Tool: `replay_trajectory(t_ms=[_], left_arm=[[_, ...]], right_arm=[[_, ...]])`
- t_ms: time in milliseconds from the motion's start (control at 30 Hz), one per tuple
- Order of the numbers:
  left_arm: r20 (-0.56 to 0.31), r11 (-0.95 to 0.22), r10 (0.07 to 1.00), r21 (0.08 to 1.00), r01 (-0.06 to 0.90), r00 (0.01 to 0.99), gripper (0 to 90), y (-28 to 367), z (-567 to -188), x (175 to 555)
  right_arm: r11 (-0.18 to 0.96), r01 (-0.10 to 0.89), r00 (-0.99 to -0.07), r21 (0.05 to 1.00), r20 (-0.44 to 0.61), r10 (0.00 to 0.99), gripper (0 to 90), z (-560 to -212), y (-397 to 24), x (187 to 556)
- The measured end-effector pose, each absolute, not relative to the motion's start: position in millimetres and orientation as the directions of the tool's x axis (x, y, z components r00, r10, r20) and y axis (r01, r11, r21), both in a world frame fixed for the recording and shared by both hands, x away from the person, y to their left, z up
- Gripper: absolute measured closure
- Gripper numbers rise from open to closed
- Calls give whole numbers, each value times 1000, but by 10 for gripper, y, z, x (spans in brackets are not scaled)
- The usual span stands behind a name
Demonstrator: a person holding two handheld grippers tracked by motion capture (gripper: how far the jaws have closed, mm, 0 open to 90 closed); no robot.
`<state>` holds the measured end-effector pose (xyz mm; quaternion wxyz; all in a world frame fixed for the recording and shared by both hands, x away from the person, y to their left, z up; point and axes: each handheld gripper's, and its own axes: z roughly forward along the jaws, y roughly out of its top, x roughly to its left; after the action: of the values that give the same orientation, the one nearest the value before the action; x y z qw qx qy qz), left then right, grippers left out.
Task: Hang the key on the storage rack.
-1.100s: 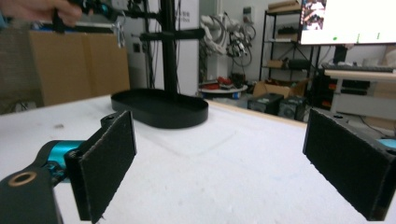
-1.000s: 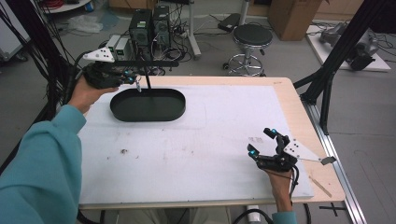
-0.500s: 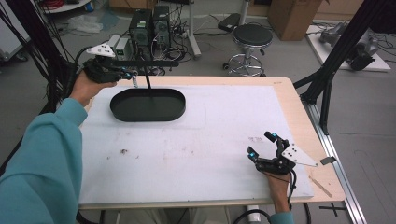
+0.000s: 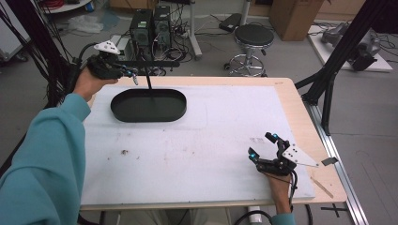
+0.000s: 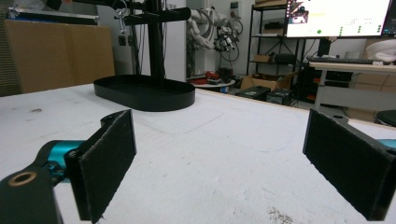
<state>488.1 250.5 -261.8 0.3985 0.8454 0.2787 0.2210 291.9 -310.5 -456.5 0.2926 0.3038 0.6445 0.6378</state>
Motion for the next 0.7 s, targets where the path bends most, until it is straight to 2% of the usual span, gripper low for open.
replay_trajectory(t_ms=[700], left_arm=[[145,-506,687,799,325,712,882,2550,-2722,5035]], right_arm=[[13,15,-650,1000,0,760,88,-4565,-3094,2913]])
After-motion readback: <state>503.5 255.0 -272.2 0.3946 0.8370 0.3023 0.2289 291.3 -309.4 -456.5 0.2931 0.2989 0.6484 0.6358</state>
